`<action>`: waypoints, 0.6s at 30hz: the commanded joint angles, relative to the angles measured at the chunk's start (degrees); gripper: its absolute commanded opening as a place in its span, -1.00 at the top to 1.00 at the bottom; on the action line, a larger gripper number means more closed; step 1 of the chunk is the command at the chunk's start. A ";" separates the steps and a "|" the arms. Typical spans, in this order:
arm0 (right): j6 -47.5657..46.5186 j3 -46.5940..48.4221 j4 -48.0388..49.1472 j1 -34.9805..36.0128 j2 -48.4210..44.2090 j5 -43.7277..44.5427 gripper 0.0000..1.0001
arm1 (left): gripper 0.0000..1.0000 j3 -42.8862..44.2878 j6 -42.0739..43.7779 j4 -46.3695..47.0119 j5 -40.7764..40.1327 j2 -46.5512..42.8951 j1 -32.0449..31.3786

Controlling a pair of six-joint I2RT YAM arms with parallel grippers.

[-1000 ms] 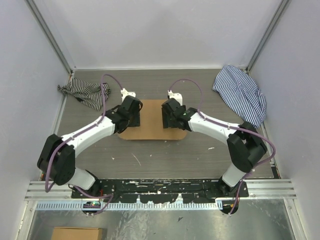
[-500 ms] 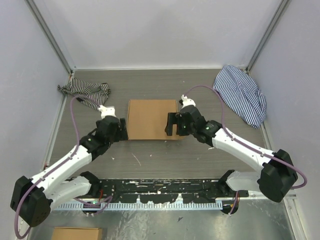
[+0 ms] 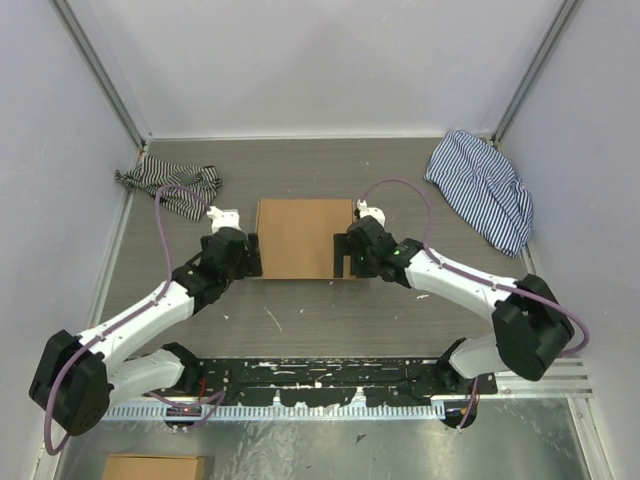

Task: Fold the paper box

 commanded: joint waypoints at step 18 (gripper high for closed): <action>1.18 5.34 -2.56 5.26 5.00 10.25 -0.99 | -0.73 0.71 1.49 6.30 2.04 3.05 0.18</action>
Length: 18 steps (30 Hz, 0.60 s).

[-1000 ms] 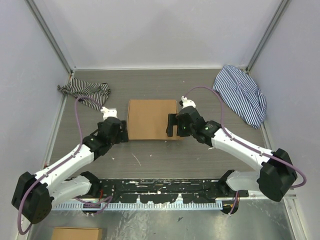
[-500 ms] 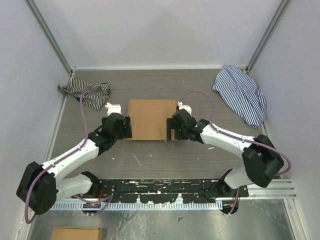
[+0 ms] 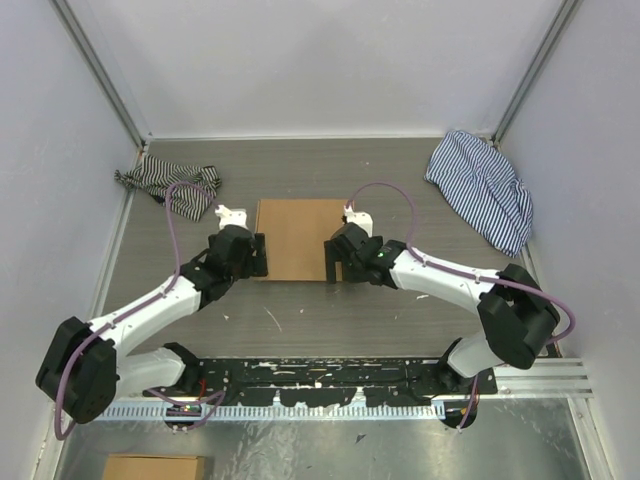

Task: Fold the paper box

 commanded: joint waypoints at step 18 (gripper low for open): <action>0.16 5.12 -0.52 0.71 -0.46 8.70 -1.00 | -0.92 0.10 2.06 9.38 -0.04 5.44 0.27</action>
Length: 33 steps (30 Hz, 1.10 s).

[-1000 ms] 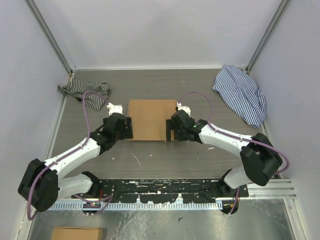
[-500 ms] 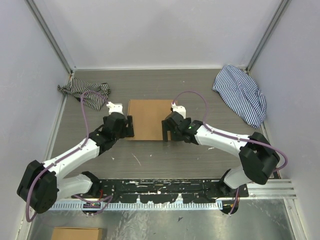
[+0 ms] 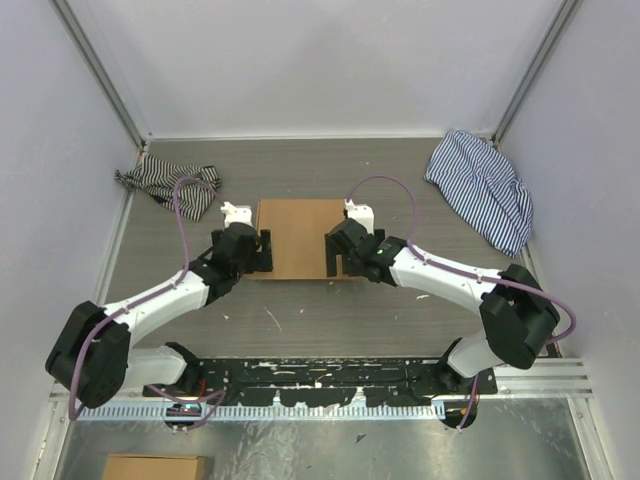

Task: Fold the paper box

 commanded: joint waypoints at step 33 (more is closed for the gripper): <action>-2.76 -3.16 4.22 -8.30 -10.05 -12.12 -0.99 | -0.93 -2.33 -4.43 -4.85 8.92 -11.12 0.24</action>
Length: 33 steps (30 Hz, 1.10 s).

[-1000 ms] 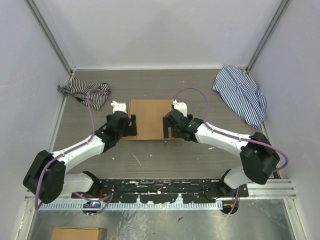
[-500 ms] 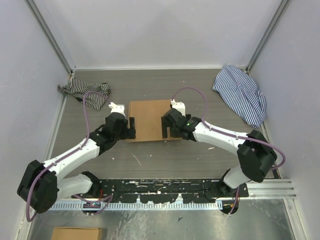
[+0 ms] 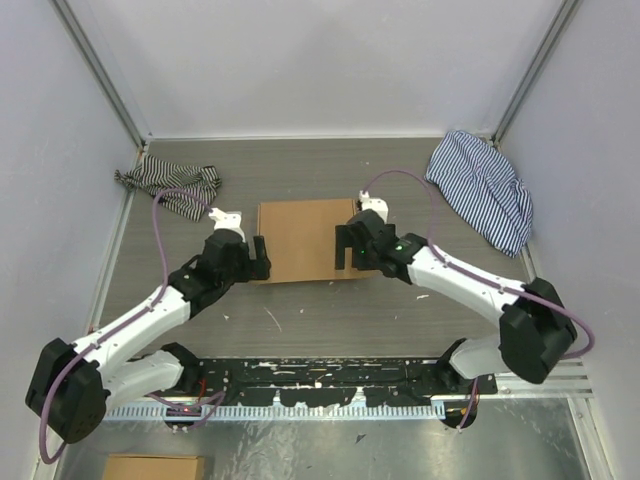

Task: Fold the paper box

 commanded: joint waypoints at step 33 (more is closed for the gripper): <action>-4.48 -10.43 14.36 -11.76 -6.44 -21.79 -1.00 | -0.96 -3.67 -4.50 8.68 9.44 2.54 2.95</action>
